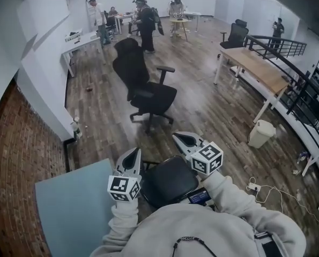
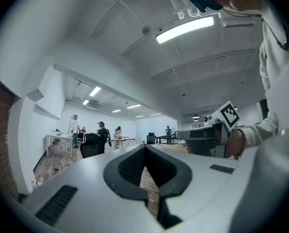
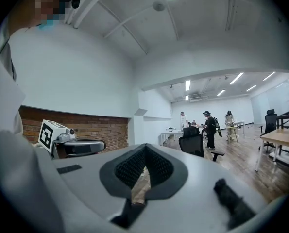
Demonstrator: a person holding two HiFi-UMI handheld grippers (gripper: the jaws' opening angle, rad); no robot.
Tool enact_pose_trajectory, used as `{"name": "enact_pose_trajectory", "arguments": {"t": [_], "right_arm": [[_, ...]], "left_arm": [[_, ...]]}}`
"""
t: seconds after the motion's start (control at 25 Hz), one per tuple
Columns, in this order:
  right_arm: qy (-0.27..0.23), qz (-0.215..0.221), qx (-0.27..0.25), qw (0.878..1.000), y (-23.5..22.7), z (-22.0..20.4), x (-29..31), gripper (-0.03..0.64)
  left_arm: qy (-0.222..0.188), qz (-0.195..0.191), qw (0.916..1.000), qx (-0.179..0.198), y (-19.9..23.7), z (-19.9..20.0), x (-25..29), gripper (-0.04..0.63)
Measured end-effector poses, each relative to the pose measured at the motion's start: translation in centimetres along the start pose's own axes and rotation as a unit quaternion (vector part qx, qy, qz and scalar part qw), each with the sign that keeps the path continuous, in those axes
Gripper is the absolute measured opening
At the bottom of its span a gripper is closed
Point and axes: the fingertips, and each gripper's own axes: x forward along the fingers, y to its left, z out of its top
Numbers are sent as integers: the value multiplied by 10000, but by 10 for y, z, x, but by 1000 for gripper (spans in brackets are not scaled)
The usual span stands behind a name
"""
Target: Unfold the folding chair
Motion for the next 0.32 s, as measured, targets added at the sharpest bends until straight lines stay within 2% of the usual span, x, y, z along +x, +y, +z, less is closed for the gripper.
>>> {"name": "enact_pose_trajectory", "arguments": {"t": [0.32], "right_arm": [[33,21,35,10000,2,-9,5,6]], "left_arm": [[118,81,9999,5,9,-12,-9,6]]}}
